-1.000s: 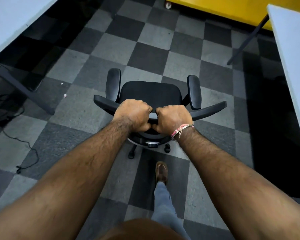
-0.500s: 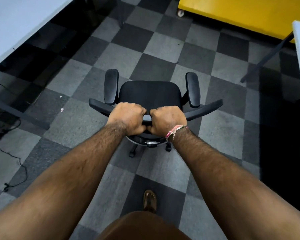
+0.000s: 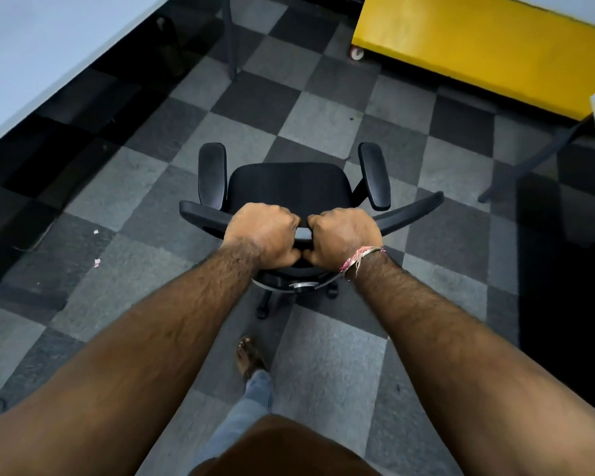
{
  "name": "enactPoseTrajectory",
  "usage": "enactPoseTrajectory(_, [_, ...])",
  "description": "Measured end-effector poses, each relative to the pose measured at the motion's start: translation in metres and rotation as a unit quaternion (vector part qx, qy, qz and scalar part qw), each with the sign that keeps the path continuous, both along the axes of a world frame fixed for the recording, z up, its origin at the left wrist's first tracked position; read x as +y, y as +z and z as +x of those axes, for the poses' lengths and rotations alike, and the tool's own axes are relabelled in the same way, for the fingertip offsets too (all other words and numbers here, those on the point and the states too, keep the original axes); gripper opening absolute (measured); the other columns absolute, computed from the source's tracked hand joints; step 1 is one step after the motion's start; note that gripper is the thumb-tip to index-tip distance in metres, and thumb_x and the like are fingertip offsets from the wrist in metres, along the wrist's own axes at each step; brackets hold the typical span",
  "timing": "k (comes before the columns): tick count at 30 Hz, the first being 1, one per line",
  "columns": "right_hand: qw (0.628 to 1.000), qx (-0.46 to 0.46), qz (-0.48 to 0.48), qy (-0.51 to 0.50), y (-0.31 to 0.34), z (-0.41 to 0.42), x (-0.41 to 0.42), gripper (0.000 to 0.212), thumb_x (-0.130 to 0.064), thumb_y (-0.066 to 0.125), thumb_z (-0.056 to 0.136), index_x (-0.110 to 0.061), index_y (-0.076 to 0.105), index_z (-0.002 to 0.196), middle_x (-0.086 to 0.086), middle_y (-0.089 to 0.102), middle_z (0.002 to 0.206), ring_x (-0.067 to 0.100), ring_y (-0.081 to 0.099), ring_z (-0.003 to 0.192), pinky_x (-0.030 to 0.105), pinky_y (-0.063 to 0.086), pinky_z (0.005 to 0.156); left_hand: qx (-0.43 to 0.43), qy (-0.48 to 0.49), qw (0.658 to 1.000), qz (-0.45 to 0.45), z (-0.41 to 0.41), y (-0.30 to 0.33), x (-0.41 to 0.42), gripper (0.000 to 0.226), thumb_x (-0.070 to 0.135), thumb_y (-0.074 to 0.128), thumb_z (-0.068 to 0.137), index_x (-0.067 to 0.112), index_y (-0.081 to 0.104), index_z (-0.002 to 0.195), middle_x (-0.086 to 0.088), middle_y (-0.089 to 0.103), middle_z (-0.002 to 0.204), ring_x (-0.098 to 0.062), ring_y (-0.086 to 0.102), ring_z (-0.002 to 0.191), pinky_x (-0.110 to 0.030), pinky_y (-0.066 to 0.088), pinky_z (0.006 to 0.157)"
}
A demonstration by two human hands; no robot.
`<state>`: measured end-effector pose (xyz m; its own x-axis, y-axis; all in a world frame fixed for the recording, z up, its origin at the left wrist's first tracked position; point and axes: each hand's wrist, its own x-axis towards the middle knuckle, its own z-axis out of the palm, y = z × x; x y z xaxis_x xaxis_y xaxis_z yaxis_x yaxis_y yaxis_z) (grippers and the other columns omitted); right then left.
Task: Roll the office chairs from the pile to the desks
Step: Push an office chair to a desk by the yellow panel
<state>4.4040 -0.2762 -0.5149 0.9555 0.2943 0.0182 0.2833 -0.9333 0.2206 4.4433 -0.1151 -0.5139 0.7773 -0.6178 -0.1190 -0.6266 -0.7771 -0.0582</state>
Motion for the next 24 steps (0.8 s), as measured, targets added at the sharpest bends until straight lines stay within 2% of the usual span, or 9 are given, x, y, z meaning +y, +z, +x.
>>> enactPoseTrajectory(3, [0.999, 0.036, -0.002, -0.027, 0.010, 0.061, -0.006, 0.029, -0.053, 0.057, 0.076, -0.024, 0.061, 0.081, -0.005, 0.064, 0.073, 0.022, 0.062, 0.068, 0.030, 0.034, 0.053, 0.009, -0.007, 1.000, -0.001, 0.061, 0.004, -0.010, 0.029, 0.058, 0.057, 0.083, 0.030, 0.052, 0.081, 0.010, 0.061, 0.081, -0.016, 0.056, 0.068, -0.033, 0.048, 0.062])
enactPoseTrajectory(8, [0.992, 0.101, 0.018, -0.069, 0.018, 0.158, -0.015, 0.028, -0.055, 0.054, 0.074, -0.028, 0.061, 0.077, -0.006, 0.062, 0.069, 0.022, 0.062, 0.064, 0.030, 0.045, 0.056, 0.017, -0.023, 1.000, 0.005, 0.158, 0.007, -0.020, 0.026, 0.055, 0.057, 0.084, 0.030, 0.050, 0.083, 0.010, 0.065, 0.087, -0.017, 0.064, 0.075, -0.032, 0.047, 0.062])
enactPoseTrajectory(15, [0.995, 0.091, 0.005, -0.031, 0.011, 0.288, -0.039, 0.032, -0.058, 0.055, 0.079, -0.027, 0.062, 0.080, -0.005, 0.064, 0.072, 0.024, 0.063, 0.066, 0.031, 0.041, 0.056, 0.008, -0.009, 1.000, -0.004, 0.282, 0.002, -0.039, 0.030, 0.058, 0.060, 0.085, 0.029, 0.054, 0.084, 0.010, 0.062, 0.083, -0.016, 0.051, 0.068, -0.032, 0.044, 0.061])
enactPoseTrajectory(18, [0.997, 0.078, -0.004, -0.016, 0.010, 0.347, -0.055, 0.033, -0.059, 0.054, 0.080, -0.027, 0.057, 0.076, -0.005, 0.063, 0.071, 0.022, 0.061, 0.063, 0.031, 0.040, 0.055, 0.013, 0.009, 1.000, -0.008, 0.337, 0.001, -0.055, 0.030, 0.057, 0.061, 0.084, 0.029, 0.051, 0.083, 0.009, 0.056, 0.081, -0.016, 0.050, 0.068, -0.033, 0.043, 0.062])
enactPoseTrajectory(21, [0.997, 0.073, 0.003, 0.000, 0.008, 0.411, -0.071, 0.032, -0.060, 0.053, 0.081, -0.028, 0.055, 0.077, -0.006, 0.061, 0.070, 0.021, 0.050, 0.057, 0.031, 0.041, 0.055, 0.012, 0.037, 0.999, 0.000, 0.395, 0.001, -0.070, 0.030, 0.057, 0.062, 0.083, 0.029, 0.052, 0.084, 0.011, 0.051, 0.079, -0.016, 0.050, 0.069, -0.033, 0.046, 0.063])
enactPoseTrajectory(24, [0.997, 0.070, 0.003, 0.028, 0.006, 0.474, -0.085, 0.033, -0.059, 0.054, 0.083, -0.027, 0.060, 0.082, -0.005, 0.063, 0.074, 0.021, 0.051, 0.059, 0.032, 0.039, 0.056, 0.017, 0.076, 0.997, 0.004, 0.451, 0.004, -0.084, 0.028, 0.057, 0.062, 0.083, 0.030, 0.053, 0.085, 0.012, 0.052, 0.079, -0.016, 0.050, 0.070, -0.034, 0.051, 0.066])
